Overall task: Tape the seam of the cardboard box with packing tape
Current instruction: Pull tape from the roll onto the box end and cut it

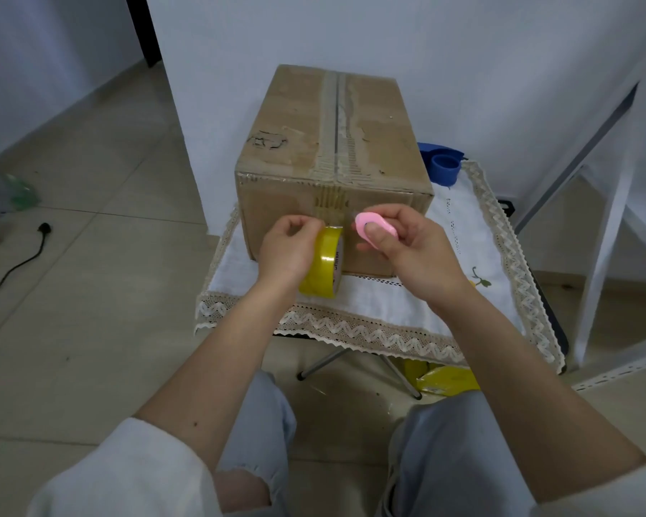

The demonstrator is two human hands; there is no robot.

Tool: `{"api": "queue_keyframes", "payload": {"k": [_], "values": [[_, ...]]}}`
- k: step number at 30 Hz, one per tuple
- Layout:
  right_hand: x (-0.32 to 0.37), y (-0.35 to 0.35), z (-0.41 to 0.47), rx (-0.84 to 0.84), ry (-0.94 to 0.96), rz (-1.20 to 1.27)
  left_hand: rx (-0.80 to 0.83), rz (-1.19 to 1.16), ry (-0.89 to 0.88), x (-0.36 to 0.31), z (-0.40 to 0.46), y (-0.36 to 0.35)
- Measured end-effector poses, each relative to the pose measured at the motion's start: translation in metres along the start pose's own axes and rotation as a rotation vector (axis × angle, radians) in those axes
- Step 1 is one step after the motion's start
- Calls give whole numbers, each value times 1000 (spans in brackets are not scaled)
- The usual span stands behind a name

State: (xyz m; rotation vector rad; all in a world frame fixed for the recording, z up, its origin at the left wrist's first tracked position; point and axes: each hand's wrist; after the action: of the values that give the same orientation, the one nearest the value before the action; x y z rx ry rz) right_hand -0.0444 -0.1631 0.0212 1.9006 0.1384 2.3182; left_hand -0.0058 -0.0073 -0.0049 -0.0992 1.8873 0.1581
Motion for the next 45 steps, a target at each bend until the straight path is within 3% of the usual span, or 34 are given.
{"api": "queue_keyframes", "payload": {"k": [8, 22, 28, 45], "values": [[1, -4, 28, 19, 234, -504, -37, 28, -26, 2, 1, 0], [-5, -6, 30, 57, 314, -651, -59, -12, -29, 5, -1, -5], [-3, -18, 31, 99, 456, -804, -101, -96, -42, 9, -8, -12], [0, -25, 34, 142, 595, -1026, -121, -155, -84, 18, -17, -16]]}}
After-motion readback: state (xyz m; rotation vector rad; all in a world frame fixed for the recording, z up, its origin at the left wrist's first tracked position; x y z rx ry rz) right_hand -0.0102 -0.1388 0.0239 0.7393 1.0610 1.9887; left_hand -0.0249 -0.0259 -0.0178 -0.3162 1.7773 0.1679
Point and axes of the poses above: each hand's wrist, its own z-axis towards the middle knuckle, its own y-axis out of the back of the hand, x = y × z, and after that the axes turned 5 degrees about y, right-handed
